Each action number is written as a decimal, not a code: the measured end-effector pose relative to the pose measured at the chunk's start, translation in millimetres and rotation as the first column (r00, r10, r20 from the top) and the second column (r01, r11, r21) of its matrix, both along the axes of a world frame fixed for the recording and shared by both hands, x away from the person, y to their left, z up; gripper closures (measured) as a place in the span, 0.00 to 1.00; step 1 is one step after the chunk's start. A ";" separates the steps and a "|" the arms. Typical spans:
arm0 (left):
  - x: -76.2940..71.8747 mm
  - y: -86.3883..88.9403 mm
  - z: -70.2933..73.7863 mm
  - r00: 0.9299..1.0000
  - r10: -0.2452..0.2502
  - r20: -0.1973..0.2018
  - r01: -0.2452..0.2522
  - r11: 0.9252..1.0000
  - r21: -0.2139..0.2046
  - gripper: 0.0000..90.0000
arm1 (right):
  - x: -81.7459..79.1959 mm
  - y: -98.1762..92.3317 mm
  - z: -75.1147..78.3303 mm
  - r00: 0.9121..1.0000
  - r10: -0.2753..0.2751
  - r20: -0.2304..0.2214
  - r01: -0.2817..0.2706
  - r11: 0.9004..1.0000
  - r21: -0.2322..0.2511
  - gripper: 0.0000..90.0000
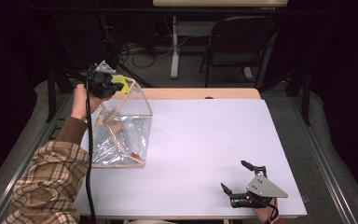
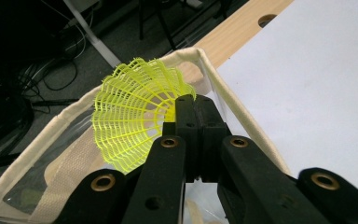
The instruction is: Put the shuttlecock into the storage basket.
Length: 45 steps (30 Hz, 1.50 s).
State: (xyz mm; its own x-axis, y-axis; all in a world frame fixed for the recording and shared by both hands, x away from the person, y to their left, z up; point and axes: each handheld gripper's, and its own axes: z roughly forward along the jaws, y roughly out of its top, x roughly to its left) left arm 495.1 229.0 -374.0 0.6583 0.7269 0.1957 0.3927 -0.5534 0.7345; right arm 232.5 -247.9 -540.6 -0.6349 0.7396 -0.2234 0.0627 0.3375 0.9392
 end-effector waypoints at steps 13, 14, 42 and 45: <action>4.8 3.9 -12.2 0.999 0.012 -0.032 -0.012 1.000 -0.004 1.00 | 0.0 0.1 -0.2 1.000 0.001 -0.003 -0.001 1.000 0.001 0.02; 5.3 4.4 -12.9 0.999 0.011 -0.035 -0.011 1.000 0.000 1.00 | -0.1 0.1 -0.1 1.000 0.001 -0.002 -0.001 1.000 0.000 0.02; 13.0 10.2 -38.2 0.994 0.020 -0.109 -0.020 1.000 0.005 1.00 | -0.1 0.0 -0.3 1.000 -0.001 -0.005 0.001 1.000 0.001 0.02; 14.0 10.8 -40.9 0.993 0.021 -0.118 -0.020 1.000 0.005 1.00 | -0.3 -0.3 -0.1 1.000 -0.002 -0.005 0.002 1.000 -0.001 0.02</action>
State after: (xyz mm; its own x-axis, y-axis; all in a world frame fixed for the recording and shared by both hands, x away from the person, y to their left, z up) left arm 509.1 239.8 -414.9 0.6618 0.7400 0.1201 0.4878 -0.5467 0.6805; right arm 232.2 -248.2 -540.8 -0.6347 0.7406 -0.2208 0.0683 0.3383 0.9385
